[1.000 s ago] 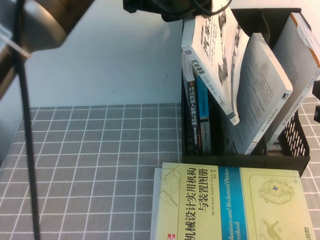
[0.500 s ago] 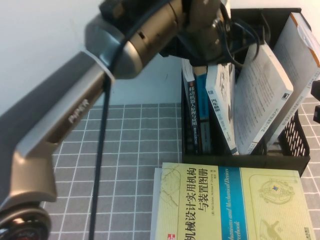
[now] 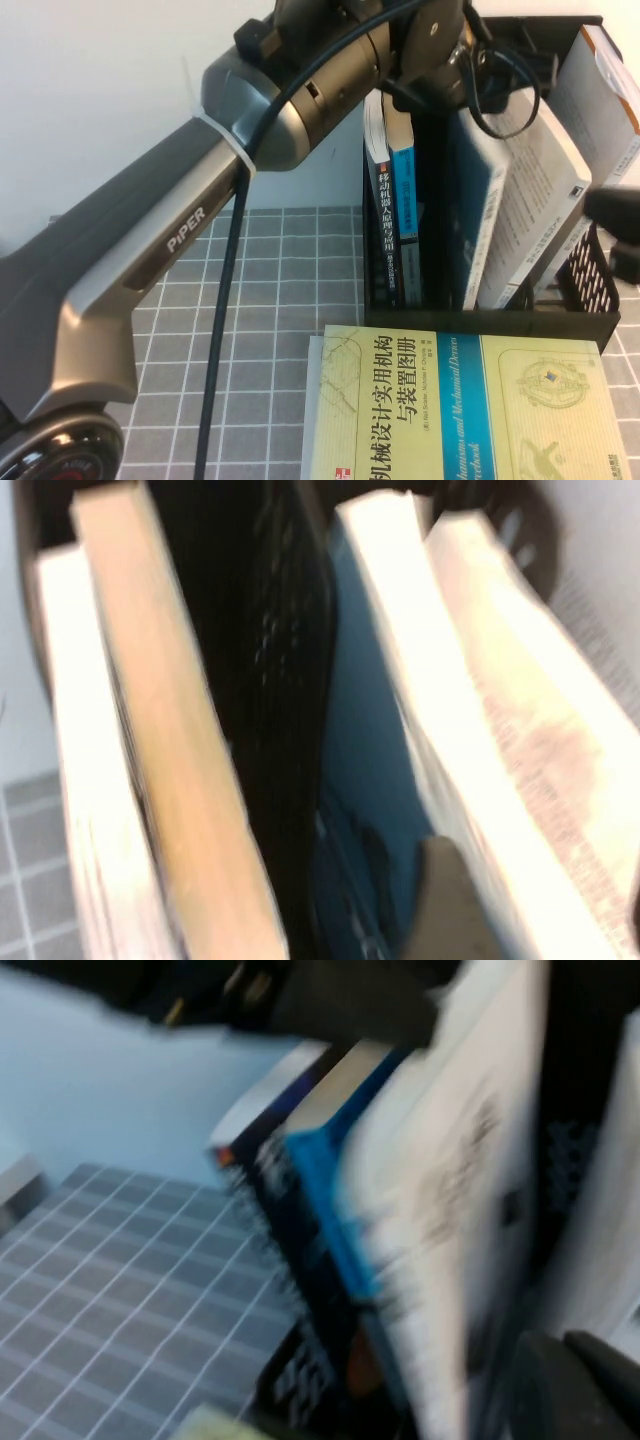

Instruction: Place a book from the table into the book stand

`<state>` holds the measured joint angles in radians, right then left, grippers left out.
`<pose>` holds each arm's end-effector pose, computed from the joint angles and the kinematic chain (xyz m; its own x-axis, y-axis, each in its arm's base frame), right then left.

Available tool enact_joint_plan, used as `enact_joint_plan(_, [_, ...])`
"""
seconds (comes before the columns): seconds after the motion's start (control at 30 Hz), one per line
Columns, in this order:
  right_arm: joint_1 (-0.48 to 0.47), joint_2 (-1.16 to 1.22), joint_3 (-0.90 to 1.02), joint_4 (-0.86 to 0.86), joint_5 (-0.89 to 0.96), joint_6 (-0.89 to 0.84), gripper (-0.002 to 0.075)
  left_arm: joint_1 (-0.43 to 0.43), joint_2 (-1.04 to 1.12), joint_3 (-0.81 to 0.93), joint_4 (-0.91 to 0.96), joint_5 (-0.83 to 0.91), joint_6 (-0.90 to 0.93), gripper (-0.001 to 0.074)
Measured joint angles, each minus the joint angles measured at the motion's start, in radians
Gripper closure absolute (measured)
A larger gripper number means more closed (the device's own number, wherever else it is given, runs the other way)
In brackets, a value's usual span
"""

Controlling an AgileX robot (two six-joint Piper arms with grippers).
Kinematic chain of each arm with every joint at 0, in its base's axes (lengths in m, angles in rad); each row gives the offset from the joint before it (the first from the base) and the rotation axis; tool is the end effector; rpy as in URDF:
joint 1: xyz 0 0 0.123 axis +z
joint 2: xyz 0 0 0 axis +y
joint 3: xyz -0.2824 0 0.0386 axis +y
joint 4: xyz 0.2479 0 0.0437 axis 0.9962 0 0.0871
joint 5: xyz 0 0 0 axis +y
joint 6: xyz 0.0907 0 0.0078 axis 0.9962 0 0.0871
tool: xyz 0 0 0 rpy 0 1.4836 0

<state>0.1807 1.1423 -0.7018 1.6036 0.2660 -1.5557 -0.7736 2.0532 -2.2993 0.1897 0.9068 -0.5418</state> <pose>0.2350 0.0674 0.3001 -0.3522 -0.0162 -0.9358 -0.3999 0.9066 0.1348 0.3464 -0.3194 0.4098 -0.5963 0.0137 -0.8026 0.3905 0.8785 -0.2751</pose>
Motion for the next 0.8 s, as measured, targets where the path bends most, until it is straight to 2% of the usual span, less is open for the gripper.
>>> enact_joint_plan(0.07, [0.000, 0.000, 0.039, 0.000, 0.037, 0.000, 0.0729, 0.000, -0.004, -0.004, -0.001, -0.024, 0.006, 0.0310])
enact_joint_plan(0.13, [0.000, 0.000, 0.085, 0.000, 0.051, -0.013, 0.0729, 0.000, -0.005, -0.004, 0.004, -0.041, 0.008, 0.0251])
enact_joint_plan(0.23, [0.000, 0.000, 0.148, 0.000, 0.060, -0.032, 0.0729, 0.000, -0.005, -0.004, 0.042, -0.043, 0.023, 0.0252])
enact_joint_plan(0.33, [0.000, 0.000, 0.194, 0.000, 0.074, -0.045, 0.0729, 0.000, -0.015, -0.004, 0.060, -0.031, 0.047, 0.0356])
enact_joint_plan(0.47, [0.000, 0.000, 0.212, -0.015, 0.106, -0.051, 0.0729, 0.000, -0.064, -0.004, 0.072, 0.034, 0.118, 0.0615])
enact_joint_plan(0.5, [0.000, 0.000, 0.212, -0.022, 0.125, -0.051, 0.0729, 0.000, -0.080, -0.004, 0.072, 0.053, 0.156, 0.0657])
enact_joint_plan(0.57, [0.000, 0.000, 0.212, -0.058, 0.194, -0.048, 0.0729, 0.000, -0.130, -0.004, 0.077, 0.117, 0.234, 0.0703])
enact_joint_plan(0.67, [0.000, -0.002, 0.212, -0.187, 0.313, 0.027, 0.0729, 0.000, -0.197, -0.006, 0.080, 0.254, 0.350, 0.0726])
enact_joint_plan(0.8, [0.000, -0.002, 0.187, -0.549, 0.470, 0.308, 0.0729, 0.000, -0.283, 0.018, 0.091, 0.342, 0.435, 0.0734])
